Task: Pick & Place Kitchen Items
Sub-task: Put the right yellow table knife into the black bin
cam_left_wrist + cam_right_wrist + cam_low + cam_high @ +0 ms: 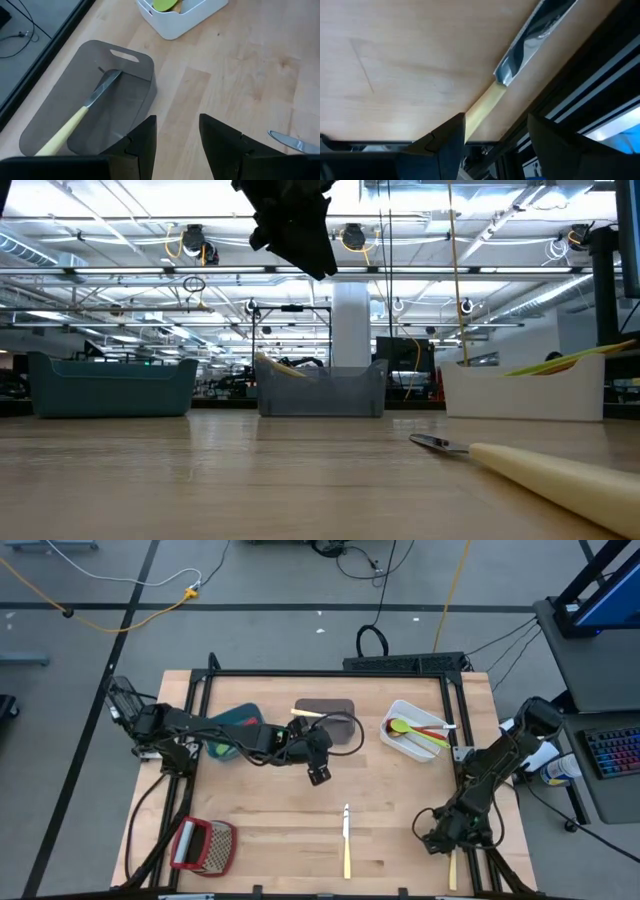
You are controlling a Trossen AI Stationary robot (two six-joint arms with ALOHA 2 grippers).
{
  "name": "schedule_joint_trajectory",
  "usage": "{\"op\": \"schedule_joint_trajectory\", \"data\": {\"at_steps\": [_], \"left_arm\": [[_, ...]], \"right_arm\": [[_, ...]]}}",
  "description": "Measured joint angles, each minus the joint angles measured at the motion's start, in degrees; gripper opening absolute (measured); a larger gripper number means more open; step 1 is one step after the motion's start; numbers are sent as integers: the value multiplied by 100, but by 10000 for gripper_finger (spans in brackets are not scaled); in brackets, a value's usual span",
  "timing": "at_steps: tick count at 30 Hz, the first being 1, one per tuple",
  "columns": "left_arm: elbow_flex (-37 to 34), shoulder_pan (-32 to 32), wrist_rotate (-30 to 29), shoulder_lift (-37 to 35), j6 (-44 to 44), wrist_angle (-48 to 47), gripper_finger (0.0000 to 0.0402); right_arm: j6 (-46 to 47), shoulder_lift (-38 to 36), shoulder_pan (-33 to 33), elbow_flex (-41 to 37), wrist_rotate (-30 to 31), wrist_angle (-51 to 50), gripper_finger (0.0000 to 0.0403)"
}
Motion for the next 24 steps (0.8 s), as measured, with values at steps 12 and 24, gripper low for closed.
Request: {"op": "schedule_joint_trajectory", "data": {"at_steps": [12, 24], "left_arm": [[0, 0, 4, 0, -59, 20, 152], [0, 4, 22, 0, 88, 10, 152]], "right_arm": [[-1617, -125, -638, -37, 213, -1007, 179], [-2281, -135, -1316, 100, 919, -105, 155]]}}
